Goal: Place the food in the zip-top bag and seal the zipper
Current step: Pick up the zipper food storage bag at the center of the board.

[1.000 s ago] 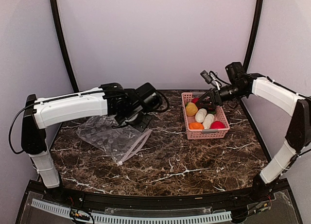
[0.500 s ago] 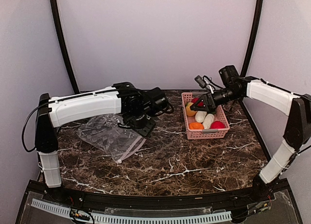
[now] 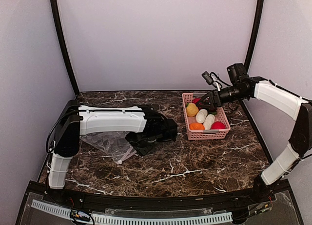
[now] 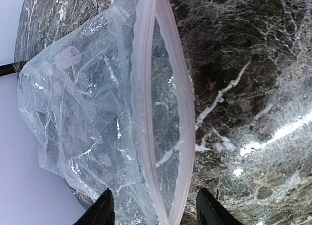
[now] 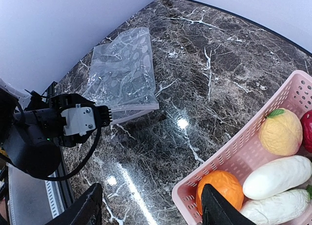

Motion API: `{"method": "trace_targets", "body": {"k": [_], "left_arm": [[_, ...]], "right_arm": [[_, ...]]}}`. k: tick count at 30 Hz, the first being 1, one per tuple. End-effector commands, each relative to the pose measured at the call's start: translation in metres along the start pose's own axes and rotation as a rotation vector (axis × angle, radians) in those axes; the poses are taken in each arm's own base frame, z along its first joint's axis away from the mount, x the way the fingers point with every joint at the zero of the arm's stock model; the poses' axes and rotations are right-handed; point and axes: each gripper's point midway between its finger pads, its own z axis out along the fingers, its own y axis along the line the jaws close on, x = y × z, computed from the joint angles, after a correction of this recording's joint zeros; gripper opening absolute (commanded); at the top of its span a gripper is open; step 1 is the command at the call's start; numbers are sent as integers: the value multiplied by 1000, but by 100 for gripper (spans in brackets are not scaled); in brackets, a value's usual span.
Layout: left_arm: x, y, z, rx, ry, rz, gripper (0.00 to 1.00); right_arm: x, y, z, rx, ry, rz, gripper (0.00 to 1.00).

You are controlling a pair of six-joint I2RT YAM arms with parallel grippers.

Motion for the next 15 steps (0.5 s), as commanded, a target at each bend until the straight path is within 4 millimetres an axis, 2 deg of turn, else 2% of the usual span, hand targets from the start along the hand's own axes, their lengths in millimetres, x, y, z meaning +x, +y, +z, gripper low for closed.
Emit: {"method": "trace_targets", "body": {"k": [1,7,10,15], "left_arm": [[8,17,9,-125,40,28,52],[1,14,26,-146,32,29,42],[-9,16,32,-147,13,4,32],[-17,29,39,-174,0,-28,4]], "right_arm": [[-3,1,-4,13,-21,-14,67],[-3,0,-4,15,-17,-11,67],[-2,-1,-4,25,-13,-13,67],[3,-1,-8,52,5,-27,67]]}}
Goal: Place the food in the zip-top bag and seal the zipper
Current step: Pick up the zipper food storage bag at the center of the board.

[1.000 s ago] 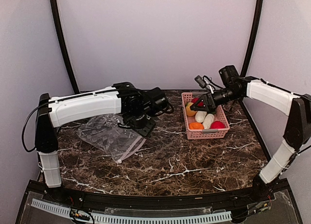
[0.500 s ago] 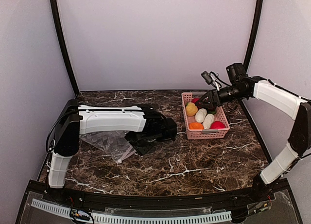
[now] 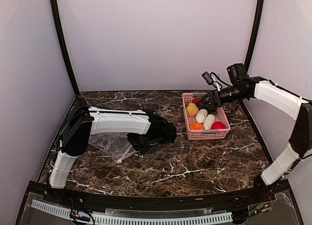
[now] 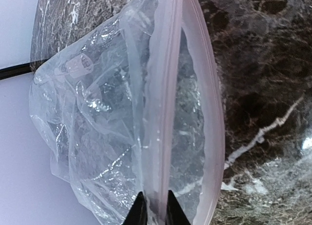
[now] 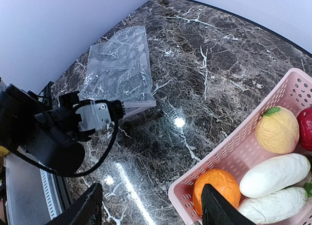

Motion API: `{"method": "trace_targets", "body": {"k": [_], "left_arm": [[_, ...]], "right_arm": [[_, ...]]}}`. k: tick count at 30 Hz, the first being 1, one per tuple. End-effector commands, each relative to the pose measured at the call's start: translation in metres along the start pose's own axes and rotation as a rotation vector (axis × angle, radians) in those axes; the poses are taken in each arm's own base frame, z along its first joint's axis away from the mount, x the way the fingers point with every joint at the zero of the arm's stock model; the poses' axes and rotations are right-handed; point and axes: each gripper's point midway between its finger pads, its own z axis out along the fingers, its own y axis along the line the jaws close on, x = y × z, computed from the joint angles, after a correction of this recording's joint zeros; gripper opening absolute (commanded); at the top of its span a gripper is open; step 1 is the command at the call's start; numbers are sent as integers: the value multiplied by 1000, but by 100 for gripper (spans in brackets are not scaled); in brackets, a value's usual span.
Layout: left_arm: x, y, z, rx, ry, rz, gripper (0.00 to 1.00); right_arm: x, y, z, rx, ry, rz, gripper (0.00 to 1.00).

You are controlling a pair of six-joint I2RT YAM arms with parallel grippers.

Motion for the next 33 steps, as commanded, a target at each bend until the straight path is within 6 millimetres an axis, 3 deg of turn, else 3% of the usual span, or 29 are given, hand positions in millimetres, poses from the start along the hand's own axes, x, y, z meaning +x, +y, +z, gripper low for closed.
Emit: {"method": "trace_targets", "body": {"k": [1,4,8,15,16,19,22,25,29,33], "left_arm": [[-8,18,4,-40,-21,-44,2],[-12,28,-5,-35,-49,-110,1],[-19,39,-33,60,-124,-220,1],[-33,54,-96,316,-348,-402,1],[-37,48,-102,367,-380,-419,1],[-46,55,-138,487,-508,-462,1],[-58,62,-159,556,-609,-516,1],[-67,64,-167,582,-658,-555,1],[-79,66,-175,621,-731,-635,1],[-93,73,-181,629,-813,-720,1]], "right_arm": [[2,2,-11,48,2,-36,67],[-2,3,-22,92,-4,-72,67],[-6,9,-35,132,-20,-107,67],[5,8,-58,262,16,-156,70],[7,9,-61,269,26,-160,72],[11,16,-67,268,39,-154,81],[10,30,-66,196,19,-136,90],[9,45,-56,66,9,-113,98],[-11,57,-48,-72,-17,-112,97],[-34,51,-32,-106,-16,-88,94]]}}
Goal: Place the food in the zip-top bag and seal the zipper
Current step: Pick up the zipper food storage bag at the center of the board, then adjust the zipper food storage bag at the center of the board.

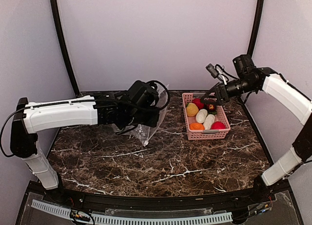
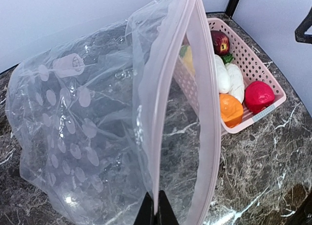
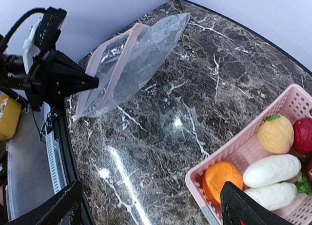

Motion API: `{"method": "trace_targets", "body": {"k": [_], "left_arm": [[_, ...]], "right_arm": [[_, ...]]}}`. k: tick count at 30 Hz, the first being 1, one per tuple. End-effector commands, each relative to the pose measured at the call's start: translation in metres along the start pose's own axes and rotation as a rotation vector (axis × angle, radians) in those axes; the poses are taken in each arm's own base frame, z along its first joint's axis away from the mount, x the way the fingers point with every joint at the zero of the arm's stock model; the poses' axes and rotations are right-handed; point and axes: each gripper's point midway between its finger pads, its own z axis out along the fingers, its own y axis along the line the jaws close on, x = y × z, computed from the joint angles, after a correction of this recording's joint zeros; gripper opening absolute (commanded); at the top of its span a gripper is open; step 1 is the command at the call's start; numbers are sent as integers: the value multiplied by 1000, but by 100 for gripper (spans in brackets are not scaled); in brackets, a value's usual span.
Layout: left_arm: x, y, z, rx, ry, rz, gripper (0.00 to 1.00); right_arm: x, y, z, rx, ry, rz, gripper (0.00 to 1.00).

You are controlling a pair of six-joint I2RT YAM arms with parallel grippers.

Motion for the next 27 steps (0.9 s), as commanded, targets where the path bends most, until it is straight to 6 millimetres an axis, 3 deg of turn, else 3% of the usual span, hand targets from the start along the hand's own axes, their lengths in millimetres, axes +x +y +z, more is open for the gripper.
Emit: {"method": "trace_targets", "body": {"k": [1,8,15,20,27], "left_arm": [[-38,-14,-3,72,-180,-110,1],[-52,-32,17,96,-247,-185,1],[-59,-34,21,100,-284,-238,1],[-70,-33,8,124,-328,-244,1],[-70,-26,-7,153,-356,-242,1]], "right_arm": [[-29,6,16,-103,-29,4,93],[-53,-5,69,-117,-21,89,82],[-56,-5,114,-153,37,138,78],[-44,-41,135,9,87,193,69],[-36,-96,146,201,124,215,50]]}}
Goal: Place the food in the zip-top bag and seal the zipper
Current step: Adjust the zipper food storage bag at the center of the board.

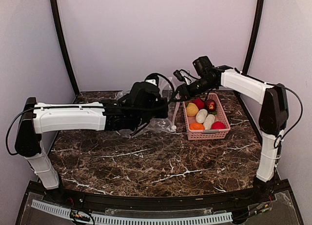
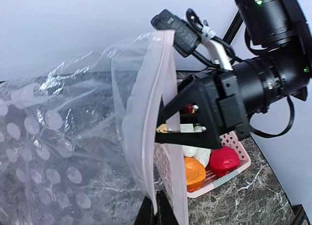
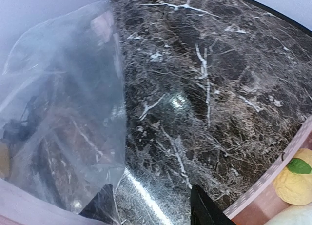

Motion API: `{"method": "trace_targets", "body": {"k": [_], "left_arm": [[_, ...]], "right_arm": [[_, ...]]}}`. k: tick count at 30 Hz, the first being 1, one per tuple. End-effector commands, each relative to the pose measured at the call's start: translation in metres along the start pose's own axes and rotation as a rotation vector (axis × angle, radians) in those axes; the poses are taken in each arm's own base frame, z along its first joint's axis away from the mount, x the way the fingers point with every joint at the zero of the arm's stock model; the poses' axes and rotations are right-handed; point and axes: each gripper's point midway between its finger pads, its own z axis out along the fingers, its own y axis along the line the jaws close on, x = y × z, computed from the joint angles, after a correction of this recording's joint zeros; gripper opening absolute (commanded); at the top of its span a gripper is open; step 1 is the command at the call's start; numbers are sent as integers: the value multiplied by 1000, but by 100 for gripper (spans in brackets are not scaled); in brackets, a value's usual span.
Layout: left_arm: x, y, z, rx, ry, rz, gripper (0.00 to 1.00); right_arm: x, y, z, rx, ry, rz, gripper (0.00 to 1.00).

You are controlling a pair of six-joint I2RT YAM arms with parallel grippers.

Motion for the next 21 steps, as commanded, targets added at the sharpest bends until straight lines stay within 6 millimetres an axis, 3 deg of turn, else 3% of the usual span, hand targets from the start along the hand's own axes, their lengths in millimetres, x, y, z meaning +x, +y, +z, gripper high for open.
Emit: {"method": "trace_targets", "body": {"k": [1,4,8,9,13,16,17,19,21], "left_arm": [[-26,0,-23,41,-66,-34,1],[-20,10,-27,20,-46,-25,1],[-8,22,-19,-3,21,-27,1],[-14,22,-17,-5,26,-45,1],[-2,35,-10,-67,77,-10,1],[9,42,-12,-70,92,-11,1],[21,46,-12,-66,115,1,1],[25,47,-17,-44,116,18,1],[28,50,-20,-40,133,33,1]], "right_arm": [[-11,-47,3,170,-13,25,50],[-14,-58,5,134,-9,50,50],[-13,-22,8,-89,7,11,54],[-13,-10,4,-139,4,-13,55],[-15,43,-26,-313,-24,-155,64],[-2,61,-45,-343,-32,-214,73],[4,66,-51,-344,-28,-239,75],[16,68,-64,-301,-11,-300,77],[26,59,-70,-242,6,-309,77]]}}
